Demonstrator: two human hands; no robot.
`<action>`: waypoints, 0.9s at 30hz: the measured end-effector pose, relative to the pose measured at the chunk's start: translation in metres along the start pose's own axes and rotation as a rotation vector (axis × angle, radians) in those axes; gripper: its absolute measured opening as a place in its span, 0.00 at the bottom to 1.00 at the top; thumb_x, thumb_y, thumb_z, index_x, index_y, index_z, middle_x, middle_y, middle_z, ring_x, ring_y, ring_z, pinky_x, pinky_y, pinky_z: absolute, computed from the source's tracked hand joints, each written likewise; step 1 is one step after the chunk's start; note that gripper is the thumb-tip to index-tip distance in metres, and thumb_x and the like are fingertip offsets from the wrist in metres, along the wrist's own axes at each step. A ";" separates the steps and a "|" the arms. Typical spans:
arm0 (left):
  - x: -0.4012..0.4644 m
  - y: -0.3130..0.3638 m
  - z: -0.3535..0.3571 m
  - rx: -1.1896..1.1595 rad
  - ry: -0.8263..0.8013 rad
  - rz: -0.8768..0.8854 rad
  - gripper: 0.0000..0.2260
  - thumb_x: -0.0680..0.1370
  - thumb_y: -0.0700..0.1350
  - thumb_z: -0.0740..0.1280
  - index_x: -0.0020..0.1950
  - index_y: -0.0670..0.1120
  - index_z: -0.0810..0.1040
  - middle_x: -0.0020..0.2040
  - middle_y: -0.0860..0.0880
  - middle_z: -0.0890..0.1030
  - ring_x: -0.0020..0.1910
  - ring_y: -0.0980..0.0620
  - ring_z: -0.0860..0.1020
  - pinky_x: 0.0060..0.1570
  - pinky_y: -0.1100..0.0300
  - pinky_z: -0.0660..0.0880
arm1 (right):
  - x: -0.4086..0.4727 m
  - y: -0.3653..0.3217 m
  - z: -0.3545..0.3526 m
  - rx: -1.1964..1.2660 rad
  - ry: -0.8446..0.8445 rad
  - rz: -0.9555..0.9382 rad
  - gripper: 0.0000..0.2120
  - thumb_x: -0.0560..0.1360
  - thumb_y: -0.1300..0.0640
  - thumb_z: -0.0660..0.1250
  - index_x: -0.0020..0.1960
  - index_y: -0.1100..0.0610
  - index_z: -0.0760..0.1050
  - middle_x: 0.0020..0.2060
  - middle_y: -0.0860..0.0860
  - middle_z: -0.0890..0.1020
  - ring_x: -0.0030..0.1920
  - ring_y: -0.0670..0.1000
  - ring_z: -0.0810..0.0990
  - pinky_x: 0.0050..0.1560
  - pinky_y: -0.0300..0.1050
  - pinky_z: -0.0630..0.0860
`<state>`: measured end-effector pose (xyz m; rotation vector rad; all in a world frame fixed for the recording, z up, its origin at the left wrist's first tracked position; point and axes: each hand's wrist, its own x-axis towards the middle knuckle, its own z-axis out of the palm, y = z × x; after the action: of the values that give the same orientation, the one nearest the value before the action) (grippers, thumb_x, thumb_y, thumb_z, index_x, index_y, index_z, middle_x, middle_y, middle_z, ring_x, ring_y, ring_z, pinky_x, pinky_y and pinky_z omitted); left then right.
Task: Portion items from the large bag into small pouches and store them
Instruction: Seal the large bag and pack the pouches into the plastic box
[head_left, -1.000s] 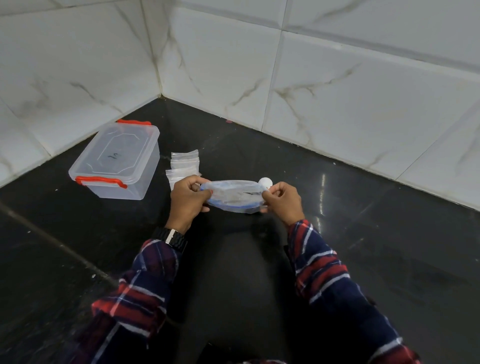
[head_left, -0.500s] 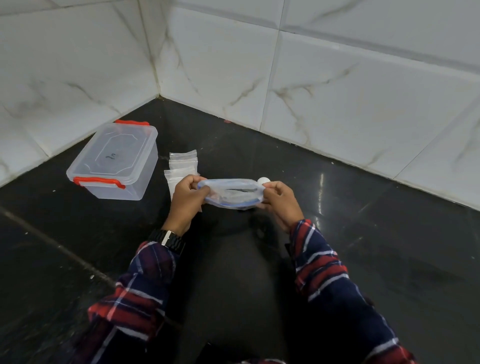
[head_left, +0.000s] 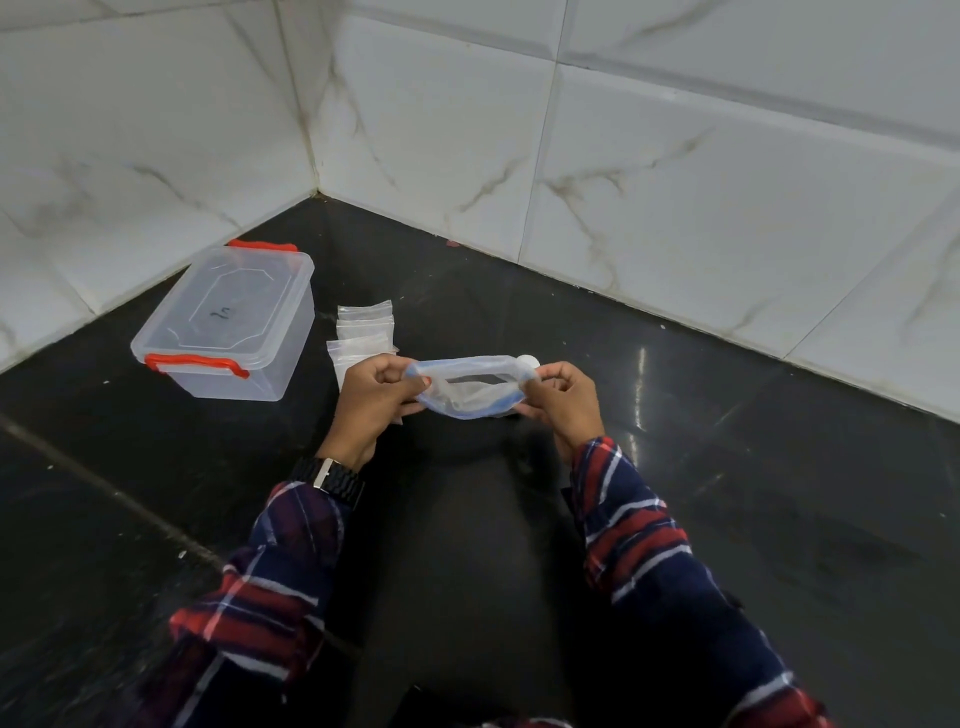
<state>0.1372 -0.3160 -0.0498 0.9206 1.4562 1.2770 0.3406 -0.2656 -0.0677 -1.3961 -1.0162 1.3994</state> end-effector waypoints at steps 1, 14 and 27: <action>0.000 0.000 0.000 0.034 0.024 0.004 0.05 0.75 0.37 0.70 0.49 0.43 0.78 0.47 0.48 0.83 0.46 0.54 0.83 0.39 0.64 0.81 | -0.001 -0.001 0.002 0.025 -0.004 0.003 0.04 0.74 0.65 0.69 0.45 0.59 0.74 0.43 0.57 0.81 0.45 0.55 0.84 0.42 0.46 0.81; 0.006 -0.011 0.012 0.363 0.392 0.198 0.06 0.74 0.32 0.65 0.41 0.42 0.72 0.38 0.47 0.75 0.34 0.55 0.74 0.23 0.73 0.71 | -0.008 -0.006 0.021 -0.458 0.173 -0.385 0.06 0.71 0.69 0.64 0.41 0.59 0.74 0.39 0.50 0.76 0.36 0.42 0.72 0.33 0.23 0.68; 0.001 -0.011 0.004 0.083 0.003 0.005 0.05 0.77 0.38 0.68 0.50 0.45 0.74 0.54 0.43 0.78 0.53 0.48 0.80 0.48 0.57 0.81 | 0.001 -0.007 0.007 -0.533 -0.003 -0.309 0.11 0.73 0.68 0.61 0.47 0.59 0.81 0.46 0.52 0.81 0.42 0.43 0.77 0.35 0.22 0.69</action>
<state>0.1411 -0.3155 -0.0613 0.9775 1.5192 1.2297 0.3340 -0.2626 -0.0609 -1.5196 -1.6103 0.9380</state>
